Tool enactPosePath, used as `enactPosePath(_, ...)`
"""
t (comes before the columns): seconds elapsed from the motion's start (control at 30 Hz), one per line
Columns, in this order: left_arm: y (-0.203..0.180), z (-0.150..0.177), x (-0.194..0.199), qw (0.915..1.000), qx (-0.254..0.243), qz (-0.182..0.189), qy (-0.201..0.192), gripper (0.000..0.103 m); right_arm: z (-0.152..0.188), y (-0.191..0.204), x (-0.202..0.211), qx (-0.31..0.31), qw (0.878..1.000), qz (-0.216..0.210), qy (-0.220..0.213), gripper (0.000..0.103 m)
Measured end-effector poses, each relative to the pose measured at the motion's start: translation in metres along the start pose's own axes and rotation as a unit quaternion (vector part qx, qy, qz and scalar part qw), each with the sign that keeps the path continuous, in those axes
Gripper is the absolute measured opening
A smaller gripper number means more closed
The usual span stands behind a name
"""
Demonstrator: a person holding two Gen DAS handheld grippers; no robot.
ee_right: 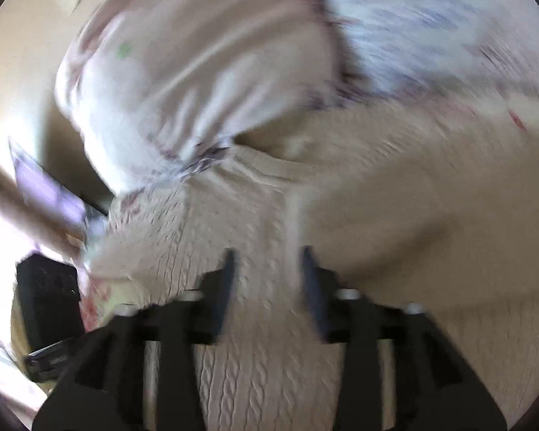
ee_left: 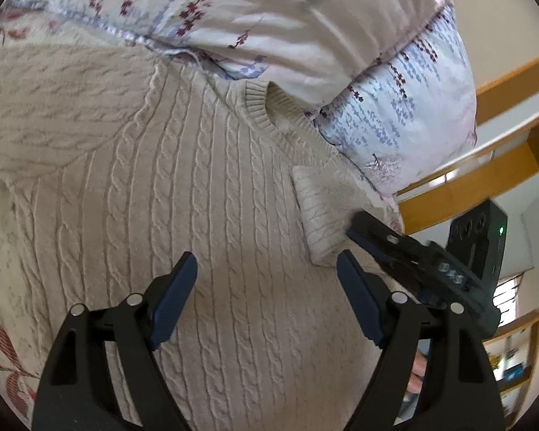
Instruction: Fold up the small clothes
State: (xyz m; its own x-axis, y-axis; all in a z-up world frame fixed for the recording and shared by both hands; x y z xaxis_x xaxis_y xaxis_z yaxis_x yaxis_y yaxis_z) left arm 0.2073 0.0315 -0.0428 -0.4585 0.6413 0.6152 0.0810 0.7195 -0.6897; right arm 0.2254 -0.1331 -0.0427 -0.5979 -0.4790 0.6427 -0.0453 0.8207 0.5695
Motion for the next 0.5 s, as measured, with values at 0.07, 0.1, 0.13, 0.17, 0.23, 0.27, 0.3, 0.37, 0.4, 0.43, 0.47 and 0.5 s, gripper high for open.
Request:
enactPosePath(0.07,-0.001,-0.001,-0.001,0.9998,-0.016,-0.015,-0.005,0.079,-0.001,-0.022,0.002,-0.046,0.999,-0.004,0.006,0.045)
enactPosePath(0.1,-0.002,-0.001,-0.002,0.9996,-0.021,-0.021,-0.005,0.079,-0.004,-0.030,0.000,-0.065,0.998,-0.005,0.012,0.045)
enactPosePath(0.13,-0.001,-0.001,-0.003,0.9994,-0.022,-0.024,-0.003,0.079,-0.004,-0.036,-0.006,-0.076,0.997,0.003,0.019,0.045)
enactPosePath(0.17,-0.001,0.000,-0.004,0.9994,-0.022,-0.027,0.000,0.079,-0.006,-0.043,-0.014,-0.090,0.996,0.013,0.024,0.044)
enactPosePath(0.23,-0.001,0.001,-0.004,0.9994,-0.022,-0.025,0.003,0.079,-0.014,-0.042,-0.023,-0.098,0.995,0.007,0.016,0.042)
enactPosePath(0.27,-0.001,0.001,-0.004,0.9993,-0.024,-0.027,0.003,0.079,-0.022,-0.038,-0.026,-0.083,0.996,0.015,0.000,0.027)
enactPosePath(0.3,0.000,0.001,-0.003,0.9991,-0.027,-0.033,0.002,0.079,-0.030,-0.034,-0.030,-0.070,0.997,0.024,-0.015,0.012)
enactPosePath(0.37,0.002,0.001,-0.002,0.9990,-0.026,-0.036,0.001,0.079,-0.043,-0.005,-0.037,-0.027,0.999,0.005,-0.038,0.010)
enactPosePath(0.4,0.003,0.001,-0.002,0.9991,-0.024,-0.034,0.004,0.079,-0.044,0.010,-0.039,-0.008,0.999,-0.015,-0.035,0.010)
enactPosePath(0.43,0.003,0.000,-0.002,0.9993,-0.021,-0.030,0.005,0.079,-0.039,0.035,-0.046,0.019,0.998,-0.055,-0.015,0.010)
enactPosePath(0.47,0.003,0.000,-0.002,0.9994,-0.020,-0.027,0.005,0.079,-0.033,0.049,-0.051,0.035,0.996,-0.079,0.003,0.010)
enactPosePath(0.5,0.002,0.000,-0.003,0.9994,-0.021,-0.025,0.007,0.079,-0.025,0.059,-0.053,0.048,0.995,-0.089,0.017,0.013)
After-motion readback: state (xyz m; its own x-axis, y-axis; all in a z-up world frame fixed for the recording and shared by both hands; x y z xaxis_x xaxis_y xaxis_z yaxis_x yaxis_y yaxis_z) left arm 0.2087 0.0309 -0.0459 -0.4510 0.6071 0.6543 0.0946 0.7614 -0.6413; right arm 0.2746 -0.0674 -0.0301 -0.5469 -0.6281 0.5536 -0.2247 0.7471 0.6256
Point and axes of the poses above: each gripper's, at about its wrist camera, not at the fingertips, and x roughly against the way its jaws point, y to its left, z to its underside, the point moved 9 cm from there along -x, roughly the way its jaws point, and after that the axes turned 2 degrees about z, right-handed, at the moved point
